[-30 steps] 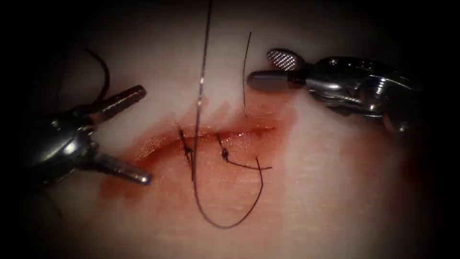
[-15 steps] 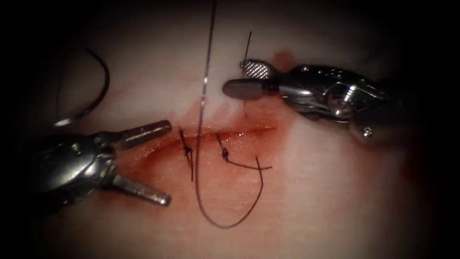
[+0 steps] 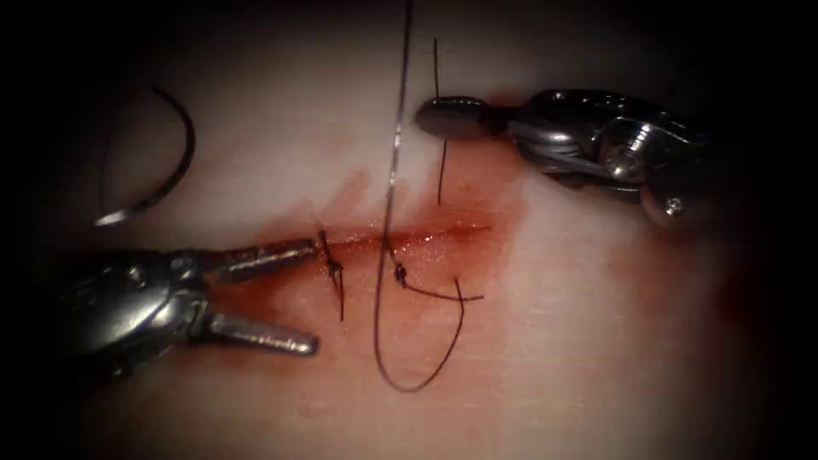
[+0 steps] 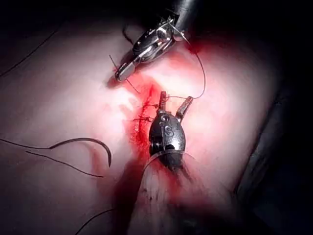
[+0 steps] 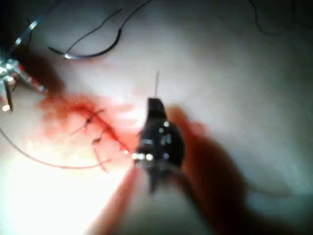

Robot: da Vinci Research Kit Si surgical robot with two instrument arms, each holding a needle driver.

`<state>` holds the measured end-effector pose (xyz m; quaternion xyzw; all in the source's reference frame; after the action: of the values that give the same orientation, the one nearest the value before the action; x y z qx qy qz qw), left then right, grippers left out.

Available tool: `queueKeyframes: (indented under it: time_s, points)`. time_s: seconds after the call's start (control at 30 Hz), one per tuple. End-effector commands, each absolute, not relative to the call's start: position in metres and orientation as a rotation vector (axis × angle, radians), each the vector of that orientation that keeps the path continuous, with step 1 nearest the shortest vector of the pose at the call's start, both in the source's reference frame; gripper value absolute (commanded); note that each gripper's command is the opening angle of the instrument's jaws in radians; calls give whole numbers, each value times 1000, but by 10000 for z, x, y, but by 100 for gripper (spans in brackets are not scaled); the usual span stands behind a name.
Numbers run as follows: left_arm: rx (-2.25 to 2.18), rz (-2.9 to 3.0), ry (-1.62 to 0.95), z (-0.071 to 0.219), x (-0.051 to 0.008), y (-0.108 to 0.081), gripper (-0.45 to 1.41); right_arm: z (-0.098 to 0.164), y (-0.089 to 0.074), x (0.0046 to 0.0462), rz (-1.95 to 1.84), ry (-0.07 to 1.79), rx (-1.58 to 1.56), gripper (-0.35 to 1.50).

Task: Wound Closure

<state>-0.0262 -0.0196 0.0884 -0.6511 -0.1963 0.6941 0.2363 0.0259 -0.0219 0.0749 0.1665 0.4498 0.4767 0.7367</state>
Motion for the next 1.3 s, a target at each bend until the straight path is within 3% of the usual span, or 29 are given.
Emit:
queueKeyframes:
  time_s: [0.03, 0.47, 0.57, 0.6, 0.67, 0.83, 1.07, 1.3]
  points:
    - [-1789, 1898, -541, 890, -268, -202, 34, 750, -220, 266, 1040, 993, 361, -35]
    - [-1822, 1876, -577, 878, -275, -204, 39, 747, -219, 267, 1027, 1015, 365, -35]
    - [-1822, 1872, -579, 868, -279, -201, 50, 745, -223, 266, 1010, 1049, 341, 79]
    - [-1817, 1864, -587, 863, -281, -198, 57, 744, -224, 265, 1011, 1054, 327, 103]
    - [-1811, 1853, -596, 856, -282, -195, 74, 738, -226, 259, 1001, 1054, 323, 123]
    - [-1793, 1825, -575, 838, -288, -185, 89, 717, -236, 231, 957, 1054, 293, 126]
    - [-1735, 1776, -555, 824, -306, -172, 93, 702, -261, 197, 941, 1056, 279, 126]
    - [-1658, 1754, -555, 805, -320, -141, 98, 699, -276, 190, 927, 1040, 279, 126]
